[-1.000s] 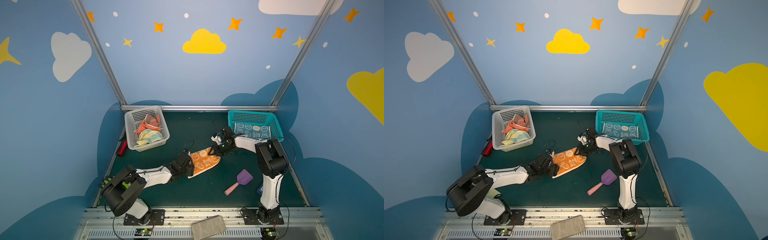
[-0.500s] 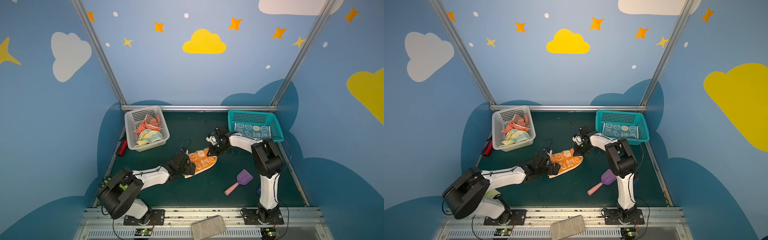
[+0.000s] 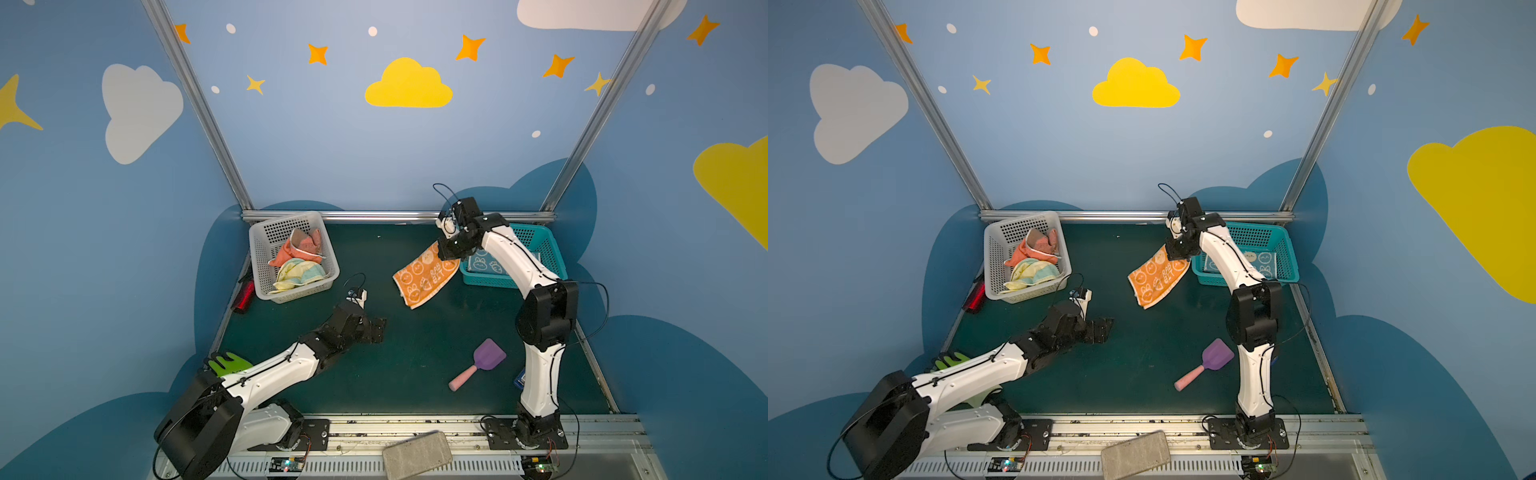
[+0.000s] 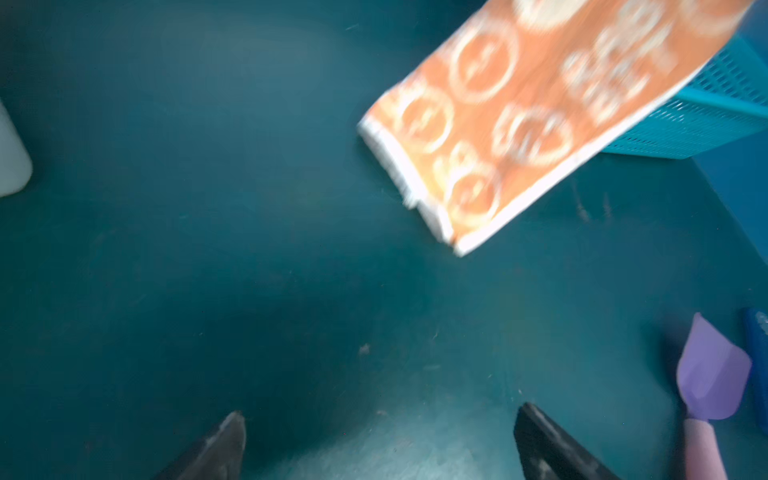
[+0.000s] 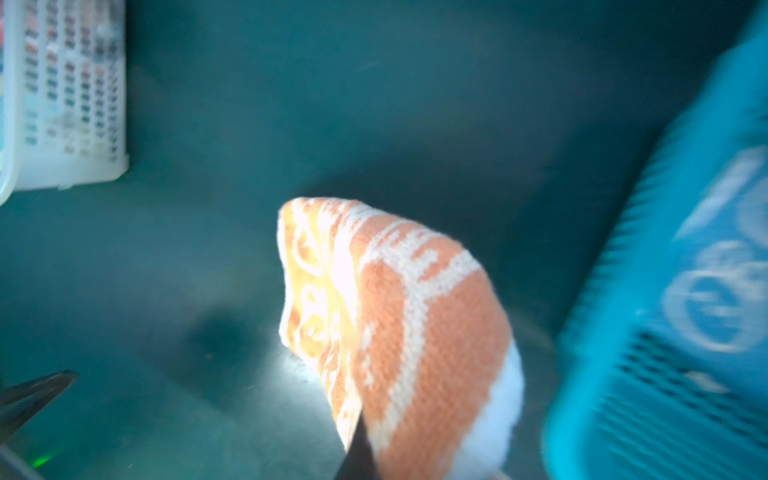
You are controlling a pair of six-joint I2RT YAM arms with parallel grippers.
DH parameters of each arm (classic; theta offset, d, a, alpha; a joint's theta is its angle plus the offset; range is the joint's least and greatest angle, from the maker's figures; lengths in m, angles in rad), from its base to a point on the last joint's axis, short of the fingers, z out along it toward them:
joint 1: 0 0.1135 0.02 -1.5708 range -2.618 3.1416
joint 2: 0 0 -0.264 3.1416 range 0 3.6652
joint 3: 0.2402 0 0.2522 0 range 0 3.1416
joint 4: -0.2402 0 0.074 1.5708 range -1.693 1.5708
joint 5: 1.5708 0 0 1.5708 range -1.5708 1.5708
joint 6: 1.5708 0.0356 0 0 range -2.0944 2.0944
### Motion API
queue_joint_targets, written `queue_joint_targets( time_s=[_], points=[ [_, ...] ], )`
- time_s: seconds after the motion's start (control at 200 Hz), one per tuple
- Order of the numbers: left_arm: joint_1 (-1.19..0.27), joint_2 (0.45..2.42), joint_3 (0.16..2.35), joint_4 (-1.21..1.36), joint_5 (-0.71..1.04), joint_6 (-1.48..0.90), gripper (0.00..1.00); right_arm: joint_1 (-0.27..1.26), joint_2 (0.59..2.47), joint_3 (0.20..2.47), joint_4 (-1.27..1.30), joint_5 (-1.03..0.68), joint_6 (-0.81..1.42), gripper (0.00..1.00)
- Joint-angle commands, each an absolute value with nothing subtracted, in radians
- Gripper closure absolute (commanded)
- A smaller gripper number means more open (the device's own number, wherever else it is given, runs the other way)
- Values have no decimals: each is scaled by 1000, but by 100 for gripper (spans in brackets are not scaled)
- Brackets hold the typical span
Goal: Fold and stack the towels
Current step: 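Carry the orange towel with the right gripper into the teal basket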
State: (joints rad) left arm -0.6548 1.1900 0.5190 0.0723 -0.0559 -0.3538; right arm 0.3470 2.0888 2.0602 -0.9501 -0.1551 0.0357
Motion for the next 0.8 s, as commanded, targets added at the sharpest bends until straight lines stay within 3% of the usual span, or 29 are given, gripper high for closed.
queue_joint_targets(
  time_s=[0.0,0.235,0.791],
  points=[
    [-650,1171,501,48,-88,-344,0,297,2156,2158,-1094,-50,-17,100],
    [-647,1170,499,37,-98,-342,0,170,2186,2213,-1094,6,-28,100],
    [-646,1173,509,12,-104,-346,0,-70,2207,2073,-886,36,-32,100]
  ],
)
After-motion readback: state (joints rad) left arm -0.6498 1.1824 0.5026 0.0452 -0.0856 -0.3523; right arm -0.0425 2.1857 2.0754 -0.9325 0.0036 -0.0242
